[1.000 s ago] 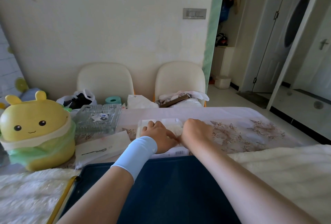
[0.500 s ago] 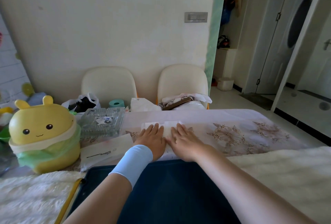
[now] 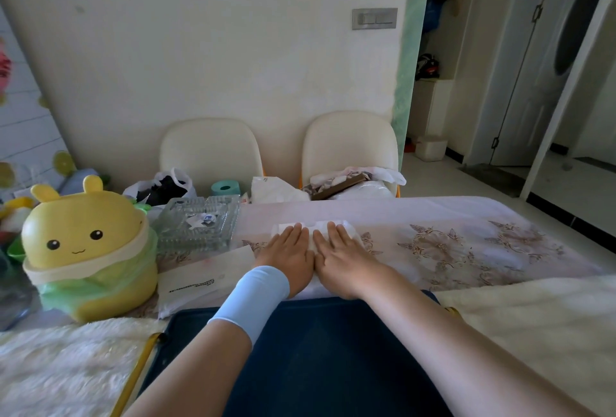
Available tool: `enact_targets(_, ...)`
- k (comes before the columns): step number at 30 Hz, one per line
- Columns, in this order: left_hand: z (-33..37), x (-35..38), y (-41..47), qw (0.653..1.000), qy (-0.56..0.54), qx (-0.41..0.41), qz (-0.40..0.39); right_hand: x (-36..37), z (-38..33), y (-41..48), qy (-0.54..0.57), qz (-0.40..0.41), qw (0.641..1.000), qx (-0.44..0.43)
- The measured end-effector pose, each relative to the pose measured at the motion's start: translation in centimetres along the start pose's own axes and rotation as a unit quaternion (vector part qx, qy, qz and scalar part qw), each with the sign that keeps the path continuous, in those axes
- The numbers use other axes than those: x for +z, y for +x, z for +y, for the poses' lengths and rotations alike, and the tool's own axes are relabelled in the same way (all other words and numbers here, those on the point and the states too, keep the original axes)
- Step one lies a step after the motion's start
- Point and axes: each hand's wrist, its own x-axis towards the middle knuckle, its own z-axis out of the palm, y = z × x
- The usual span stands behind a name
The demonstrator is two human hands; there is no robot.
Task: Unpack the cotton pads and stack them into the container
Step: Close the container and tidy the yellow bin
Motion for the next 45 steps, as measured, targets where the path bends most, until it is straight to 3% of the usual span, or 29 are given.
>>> enact_targets(5, 0.2, -0.7, -0.5, 0.999, -0.033, 0.008, -0.004, -1.0, 0.5, -0.1, -0.002, -0.013, 1.000, -0.005)
enact_targets(8, -0.5, -2.5, -0.6, 0.982, -0.182, -0.016, 0.042, -3.1, 1.5, -0.1, 0.177, 0.060, 0.982, -0.022)
enact_targets(11, -2.0, -3.3, 0.5, 0.948, -0.293, -0.085, 0.094, -5.1, 3.9, 1.3, 0.334, 0.142, 0.929, 0.066)
enact_targets(14, -2.4, -3.9, 1.6, 0.895, -0.410, -0.175, 0.034, -5.5, 5.4, 2.7, 0.341, 0.068, 0.922, 0.172)
enact_targets(16, -2.3, -4.1, 2.0, 0.843, -0.493, -0.214, 0.011, -5.1, 5.3, 3.2, 0.372, 0.039, 0.906, 0.199)
enact_targets(21, -3.0, -4.3, 2.0, 0.704, -0.669, -0.234, 0.050, -3.9, 5.6, 4.2, 0.421, 0.098, 0.871, 0.235)
enact_targets(23, -3.5, -4.7, 1.8, 0.671, -0.702, -0.225, 0.080, -3.6, 5.9, 4.6, 0.443, 0.129, 0.863, 0.208)
enact_targets(25, -3.6, -5.3, 1.0, 0.659, -0.714, -0.210, 0.106, -3.8, 5.7, 4.3, 0.448, 0.163, 0.863, 0.166)
enact_targets(28, -3.9, -5.8, 0.1, 0.684, -0.695, -0.182, 0.129, -4.3, 5.8, 3.6, 0.441, 0.182, 0.872, 0.109)
enact_targets(33, -4.2, -5.1, -2.8, 0.794, -0.578, -0.113, 0.151, -4.4, 7.4, 1.1, 0.397, 0.162, 0.902, 0.051)
enact_targets(40, -2.7, -4.2, -6.5, 0.944, -0.316, -0.044, 0.085, -4.4, 4.7, -3.6, 0.277, 0.091, 0.956, -0.022)
enact_targets(45, -1.0, -4.1, -7.7, 0.990, -0.140, 0.012, 0.022, -2.9, 3.1, -4.6, 0.098, 0.008, 0.993, -0.072)
